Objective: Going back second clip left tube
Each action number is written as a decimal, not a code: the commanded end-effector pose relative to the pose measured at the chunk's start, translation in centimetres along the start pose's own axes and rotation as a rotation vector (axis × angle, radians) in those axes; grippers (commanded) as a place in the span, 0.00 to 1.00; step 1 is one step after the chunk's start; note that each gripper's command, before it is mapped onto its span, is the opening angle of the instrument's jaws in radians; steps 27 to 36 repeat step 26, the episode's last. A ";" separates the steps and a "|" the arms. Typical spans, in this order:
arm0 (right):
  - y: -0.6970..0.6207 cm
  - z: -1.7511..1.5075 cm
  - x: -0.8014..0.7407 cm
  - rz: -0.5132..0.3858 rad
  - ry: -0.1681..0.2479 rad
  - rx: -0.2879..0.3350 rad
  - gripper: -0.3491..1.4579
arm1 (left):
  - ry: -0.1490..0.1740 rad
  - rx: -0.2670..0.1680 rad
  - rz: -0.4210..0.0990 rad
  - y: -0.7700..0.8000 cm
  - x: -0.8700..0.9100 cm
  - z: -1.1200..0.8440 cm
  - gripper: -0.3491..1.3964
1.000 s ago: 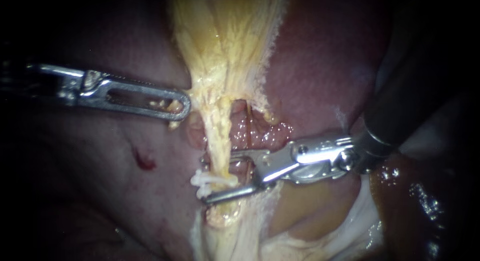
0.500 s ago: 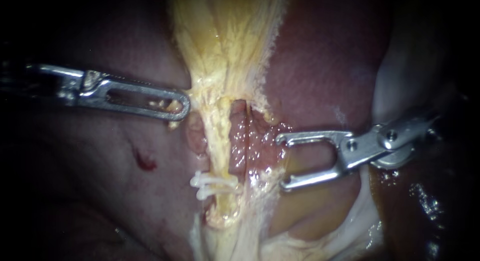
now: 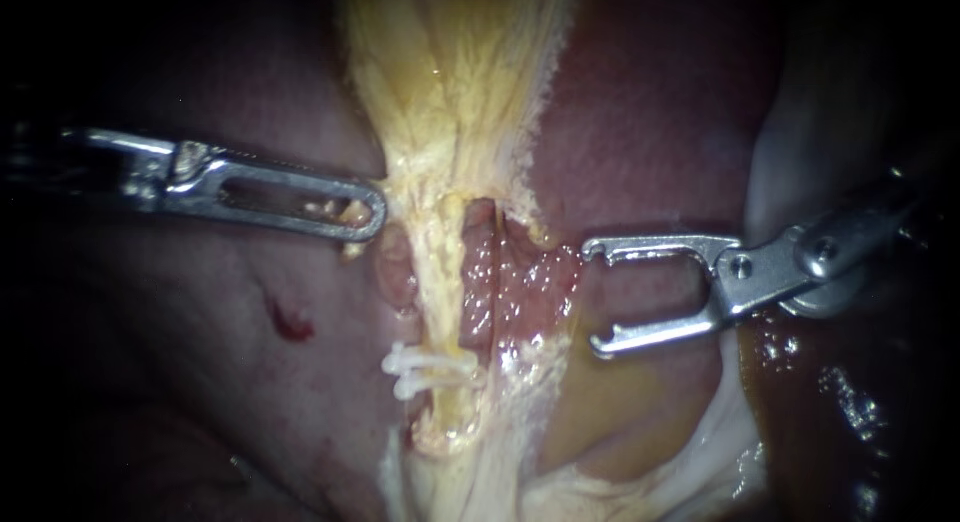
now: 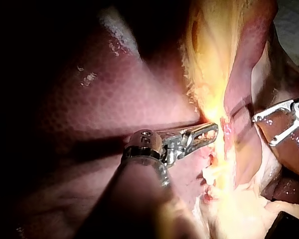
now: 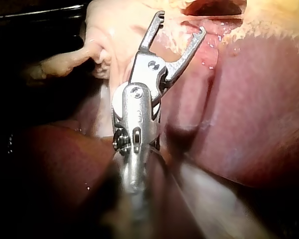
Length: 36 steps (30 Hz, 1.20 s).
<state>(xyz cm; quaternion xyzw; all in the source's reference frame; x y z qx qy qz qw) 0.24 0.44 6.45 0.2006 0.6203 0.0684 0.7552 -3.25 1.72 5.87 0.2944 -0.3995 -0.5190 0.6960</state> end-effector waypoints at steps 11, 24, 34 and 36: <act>-0.01 -0.02 -0.01 0.000 0.000 0.000 0.47 | 0.006 0.003 0.010 0.19 0.10 0.56 0.00; -0.01 -0.03 0.01 0.001 0.000 0.000 0.47 | 0.018 0.006 0.014 0.20 0.15 0.69 0.00; -0.01 -0.03 0.01 0.001 0.000 0.000 0.47 | 0.018 0.006 0.014 0.20 0.15 0.69 0.00; -0.01 -0.03 0.01 0.001 0.000 0.000 0.47 | 0.018 0.006 0.014 0.20 0.15 0.69 0.00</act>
